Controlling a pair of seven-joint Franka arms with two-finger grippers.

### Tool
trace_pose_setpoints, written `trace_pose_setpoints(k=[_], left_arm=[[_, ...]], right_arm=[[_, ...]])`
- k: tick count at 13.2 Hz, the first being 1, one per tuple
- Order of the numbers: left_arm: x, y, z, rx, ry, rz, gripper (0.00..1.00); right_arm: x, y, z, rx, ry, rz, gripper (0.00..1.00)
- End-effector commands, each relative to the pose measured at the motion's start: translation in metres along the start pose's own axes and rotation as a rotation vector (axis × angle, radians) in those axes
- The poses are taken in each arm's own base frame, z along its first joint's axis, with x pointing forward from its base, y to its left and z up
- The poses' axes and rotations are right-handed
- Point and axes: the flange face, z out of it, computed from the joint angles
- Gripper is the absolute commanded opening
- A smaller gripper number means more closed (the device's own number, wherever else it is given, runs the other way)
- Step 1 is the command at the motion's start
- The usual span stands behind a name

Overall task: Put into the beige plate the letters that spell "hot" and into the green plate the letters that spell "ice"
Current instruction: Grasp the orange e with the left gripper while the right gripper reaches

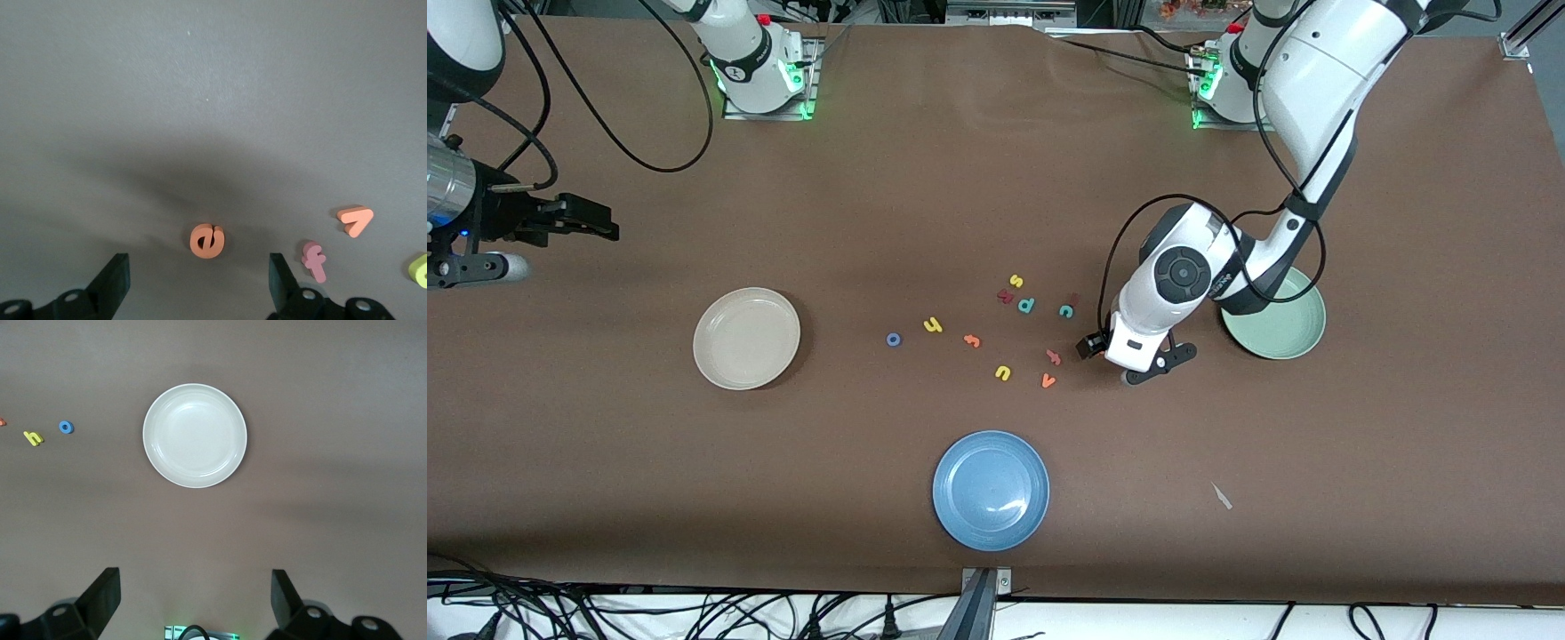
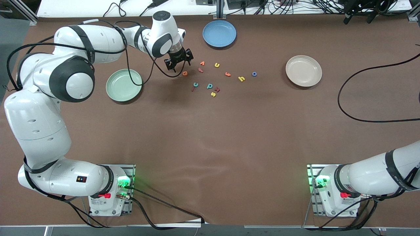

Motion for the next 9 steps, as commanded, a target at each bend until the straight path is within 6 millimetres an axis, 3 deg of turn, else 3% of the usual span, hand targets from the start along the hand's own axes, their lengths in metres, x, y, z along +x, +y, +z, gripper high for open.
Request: trace_pose_setpoints(k=[1,4,6,9], left_arm=[[0.002,0.005,0.006,0.003,0.023,0.000,0.86],[0.000,0.004,0.021,0.044,0.054,0.048,0.80],[-0.006,0.006,0.029,0.050,0.045,0.053,0.71],[-0.016,0.013,0.036,0.055,0.037,0.063,0.70]], right_arm=[[-0.002,0.001,0.000,0.016,0.006,-0.012,1.00],[0.000,-0.003,0.001,0.014,0.014,-0.010,1.00],[0.005,-0.023,0.012,0.012,0.042,-0.001,1.00],[0.018,-0.068,0.042,0.015,0.102,0.045,0.99]])
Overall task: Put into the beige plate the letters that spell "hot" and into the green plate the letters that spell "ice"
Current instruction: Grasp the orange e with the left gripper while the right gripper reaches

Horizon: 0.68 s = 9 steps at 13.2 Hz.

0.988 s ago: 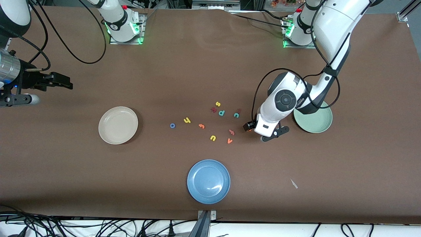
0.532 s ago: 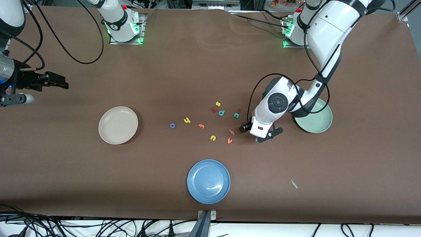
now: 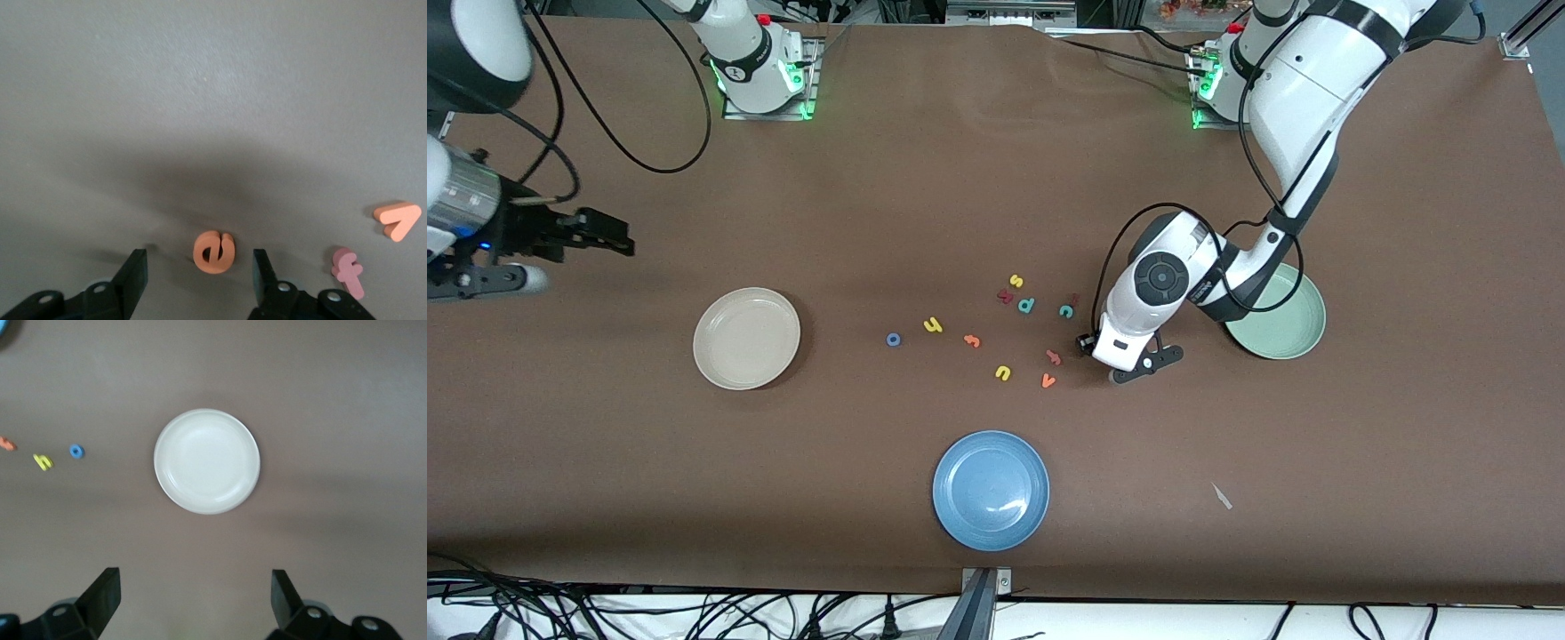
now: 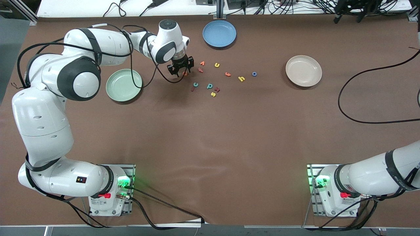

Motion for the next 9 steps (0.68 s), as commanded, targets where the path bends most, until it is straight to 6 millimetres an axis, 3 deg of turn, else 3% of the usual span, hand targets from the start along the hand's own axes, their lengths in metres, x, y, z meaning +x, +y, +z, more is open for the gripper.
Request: trace_pose_setpoints(k=[1,3,5,6,9], left_arm=[[-0.008,0.013,0.007,0.010,0.017,0.002,0.70],[-0.002,0.015,0.004,0.004,0.027,-0.008,0.65],[-0.001,0.013,0.007,0.008,0.028,-0.006,0.45],[0.000,0.012,0.007,0.009,0.028,-0.001,0.41],[0.005,0.009,0.010,0.018,0.036,0.001,0.41]], right_arm=[[-0.001,-0.037,0.036,0.015,0.026,0.048,0.99],[0.005,-0.058,0.073,0.018,0.026,0.064,0.99],[0.011,-0.075,0.097,0.014,0.006,0.091,0.99],[0.014,-0.084,0.107,0.017,0.001,0.090,0.99],[0.030,-0.103,0.138,0.019,0.009,0.112,0.99]])
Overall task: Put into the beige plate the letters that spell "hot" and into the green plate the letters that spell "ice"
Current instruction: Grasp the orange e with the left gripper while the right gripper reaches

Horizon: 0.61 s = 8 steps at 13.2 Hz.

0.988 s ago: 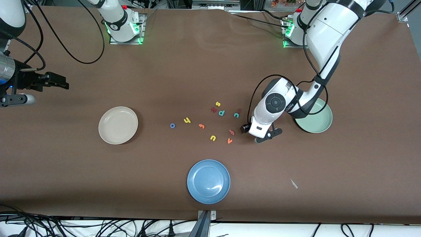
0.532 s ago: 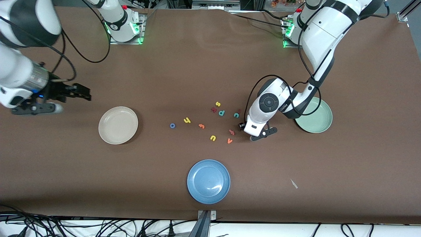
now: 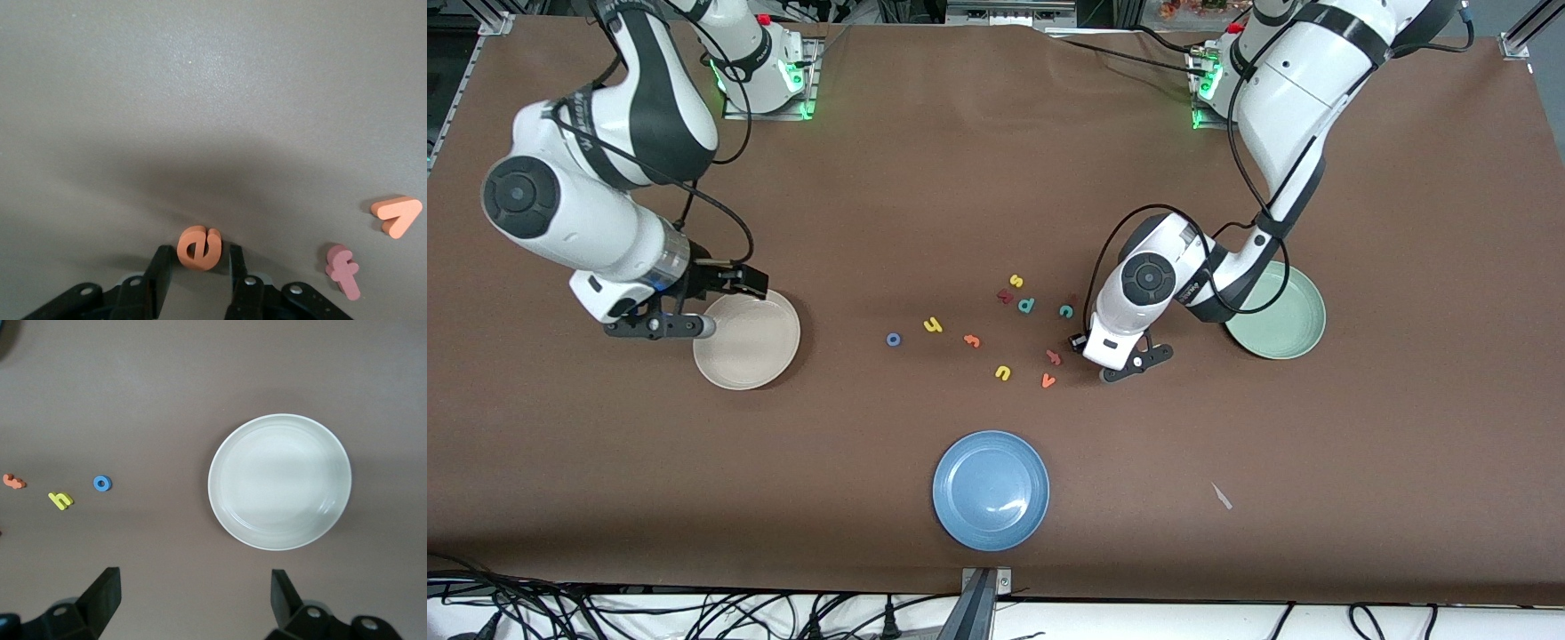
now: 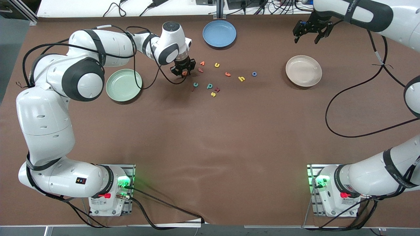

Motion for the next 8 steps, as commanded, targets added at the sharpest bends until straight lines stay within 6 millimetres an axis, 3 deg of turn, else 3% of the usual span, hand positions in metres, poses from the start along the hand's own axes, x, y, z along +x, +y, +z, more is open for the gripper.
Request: trace_pose_setpoints(k=[1,3,4,6,8], left_arm=[[0.007,0.002,0.004,0.021,0.042,0.024,0.41],[0.010,0.003,0.005,0.023,0.052,0.033,0.40],[0.011,0.004,0.006,0.020,0.052,0.028,0.34],[0.011,0.004,0.007,0.021,0.050,0.023,0.31],[0.011,0.004,0.007,0.021,0.050,0.021,0.22]], right_arm=[[0.012,-0.023,0.025,0.010,0.034,0.021,0.99],[0.020,-0.043,0.059,-0.007,0.055,0.035,0.99],[0.022,-0.052,0.072,-0.011,0.062,0.044,0.99],[0.024,-0.055,0.098,-0.015,0.053,0.061,0.99],[0.026,-0.057,0.118,-0.014,0.068,0.056,0.99]])
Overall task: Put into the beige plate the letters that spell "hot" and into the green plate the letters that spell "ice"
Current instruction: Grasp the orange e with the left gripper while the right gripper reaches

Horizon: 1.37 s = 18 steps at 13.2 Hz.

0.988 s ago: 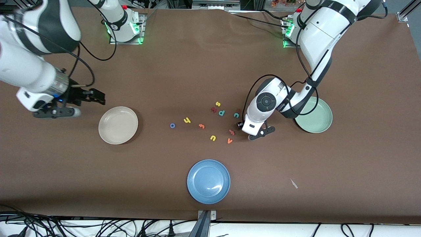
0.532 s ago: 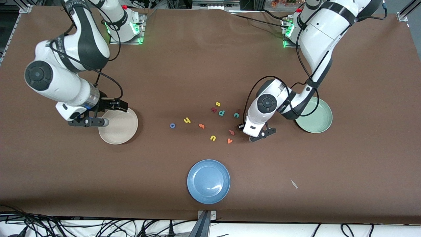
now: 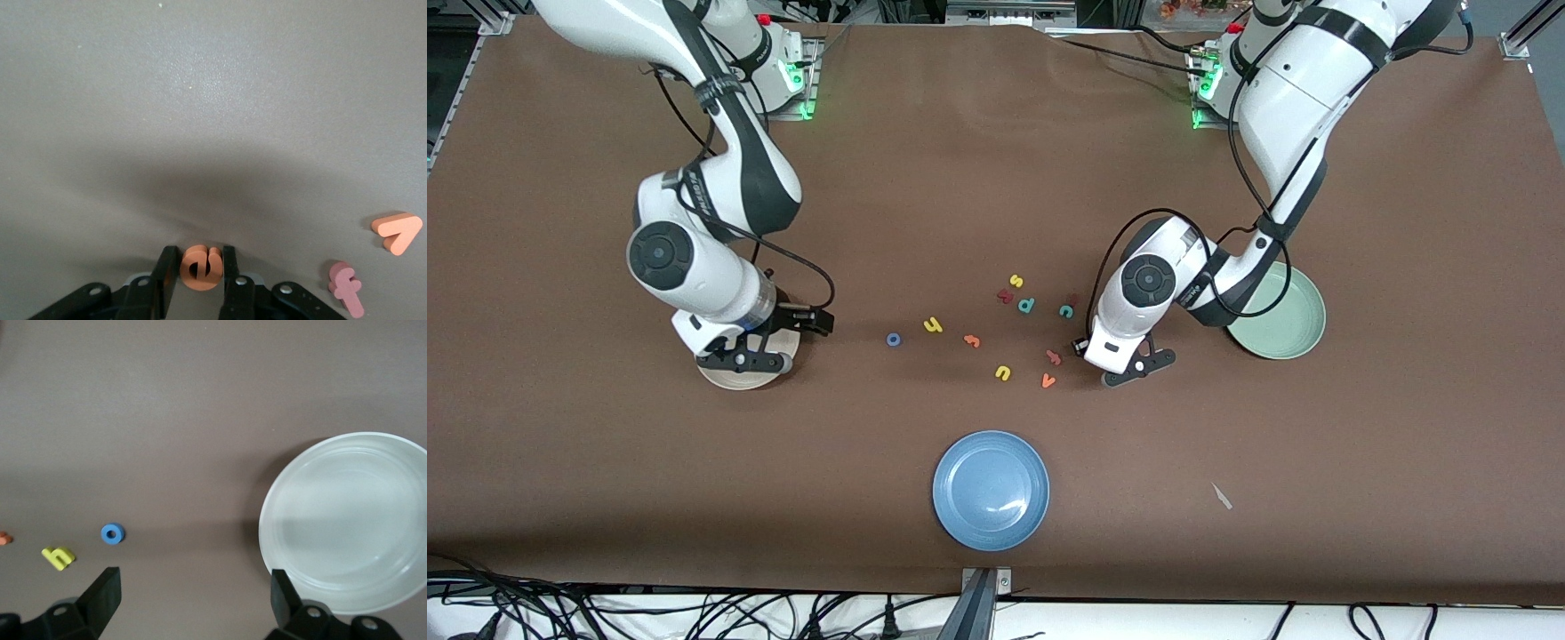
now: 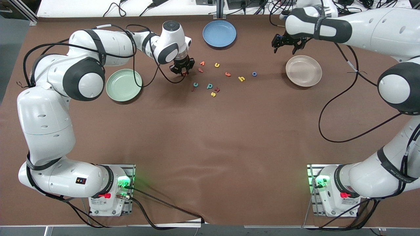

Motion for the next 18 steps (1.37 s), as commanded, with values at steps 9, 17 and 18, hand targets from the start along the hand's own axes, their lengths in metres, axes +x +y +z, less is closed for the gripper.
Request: trace_pose_setpoints(k=[9,17,18], left_arm=[[0.026,-0.036,-0.065,0.175,-0.053,0.160,0.01],[0.079,-0.201,-0.123,0.226,-0.370,0.481,0.03],[0.086,-0.223,-0.115,0.213,-0.396,0.503,0.03]], right_arm=[[-0.006,-0.067,0.075,-0.037,0.087,0.081,0.99],[-0.035,-0.120,0.139,-0.015,0.086,0.132,0.99],[-0.036,-0.120,0.140,-0.014,0.086,0.130,0.99]])
